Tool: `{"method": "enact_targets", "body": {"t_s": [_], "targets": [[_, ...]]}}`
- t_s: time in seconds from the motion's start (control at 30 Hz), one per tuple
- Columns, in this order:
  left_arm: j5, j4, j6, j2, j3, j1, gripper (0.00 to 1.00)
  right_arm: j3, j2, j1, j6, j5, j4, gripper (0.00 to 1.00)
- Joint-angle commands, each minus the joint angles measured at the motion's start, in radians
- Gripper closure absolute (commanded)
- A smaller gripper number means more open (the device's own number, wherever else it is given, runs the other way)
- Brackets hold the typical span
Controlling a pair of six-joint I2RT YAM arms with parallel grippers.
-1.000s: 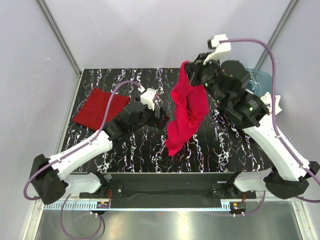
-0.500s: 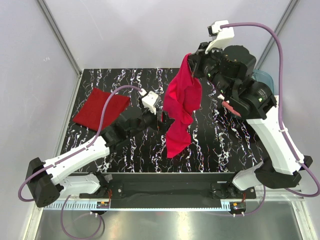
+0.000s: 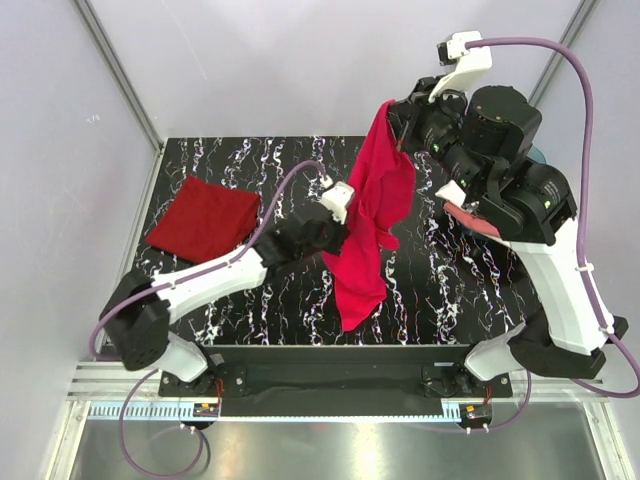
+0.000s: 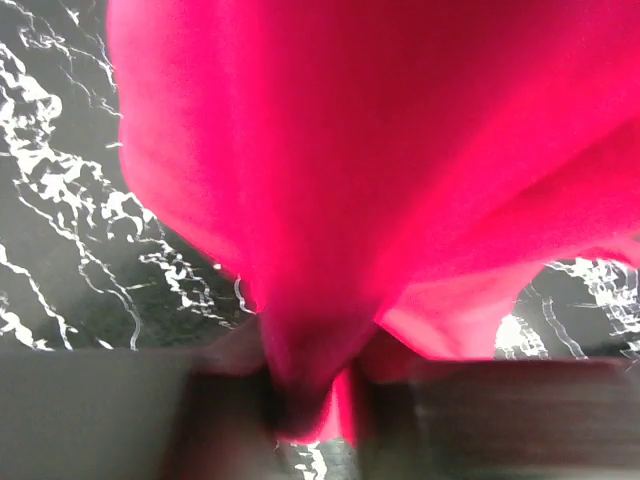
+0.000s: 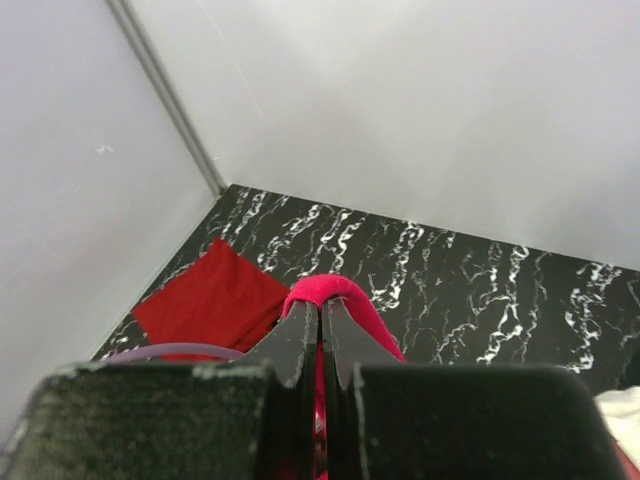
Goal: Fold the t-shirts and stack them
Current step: Flatten the tshirt out
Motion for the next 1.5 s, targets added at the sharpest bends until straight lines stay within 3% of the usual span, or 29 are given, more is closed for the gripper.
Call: {"method": "enact_targets", "body": {"t_s": [0.0,0.1,0.2,0.23,0.37,0.43,0.6,0.67,0.7,0.73,0.77,0.8,0.83,0.93,1.13,1.27,1.47], "targets": [[-0.044,-0.029,-0.018,0.050,0.093,0.010,1.00,-0.016,-0.058,0.003,-0.022,0.096,0.060,1.00],[-0.128,-0.102,-0.016,0.016,0.102,0.011,1.00,-0.112,-0.125,0.003,-0.023,0.219,0.117,1.00],[-0.015,-0.096,0.018,-0.125,0.049,-0.012,1.00,-0.240,-0.220,0.003,-0.029,0.318,0.200,1.00],[0.104,-0.088,0.029,-0.178,0.045,-0.054,1.00,-0.310,-0.246,0.003,-0.031,0.337,0.229,1.00],[0.119,-0.157,0.098,-0.168,0.128,-0.251,1.00,-0.433,-0.372,0.003,-0.046,0.375,0.381,1.00],[0.196,-0.174,0.100,-0.141,0.169,-0.273,1.00,-0.445,-0.388,0.003,-0.049,0.374,0.389,1.00],[0.219,-0.177,0.097,-0.196,0.154,-0.223,1.00,-0.453,-0.392,0.003,-0.077,0.398,0.381,1.00],[0.339,-0.143,-0.025,-0.252,0.087,-0.044,1.00,-0.459,-0.383,0.003,-0.092,0.417,0.389,1.00],[0.387,-0.086,-0.085,-0.265,0.061,0.036,0.97,-0.458,-0.377,0.003,-0.095,0.424,0.387,1.00],[0.392,-0.058,-0.142,-0.275,0.024,0.169,0.88,-0.458,-0.374,0.003,-0.097,0.437,0.386,1.00],[0.351,-0.050,-0.202,-0.263,-0.011,0.205,0.54,-0.458,-0.359,0.003,-0.098,0.438,0.384,1.00],[0.276,-0.106,-0.218,-0.236,-0.004,0.227,0.32,-0.450,-0.353,0.003,-0.098,0.443,0.380,1.00],[0.085,-0.166,-0.239,-0.201,0.019,0.245,0.19,-0.449,-0.343,0.001,-0.095,0.446,0.364,1.00],[-0.042,-0.348,-0.259,-0.070,0.142,0.267,0.05,-0.435,-0.302,0.003,-0.085,0.460,0.325,1.00],[0.044,-0.209,-0.198,-0.160,0.044,0.210,0.01,-0.490,-0.258,0.001,-0.060,0.457,0.289,1.00],[-0.002,-0.156,-0.111,-0.219,0.004,0.124,0.01,-0.539,-0.242,0.001,-0.042,0.457,0.284,1.00],[0.030,-0.102,-0.010,-0.146,0.019,0.000,0.04,-0.602,-0.230,-0.025,-0.020,0.447,0.278,1.00]]}}
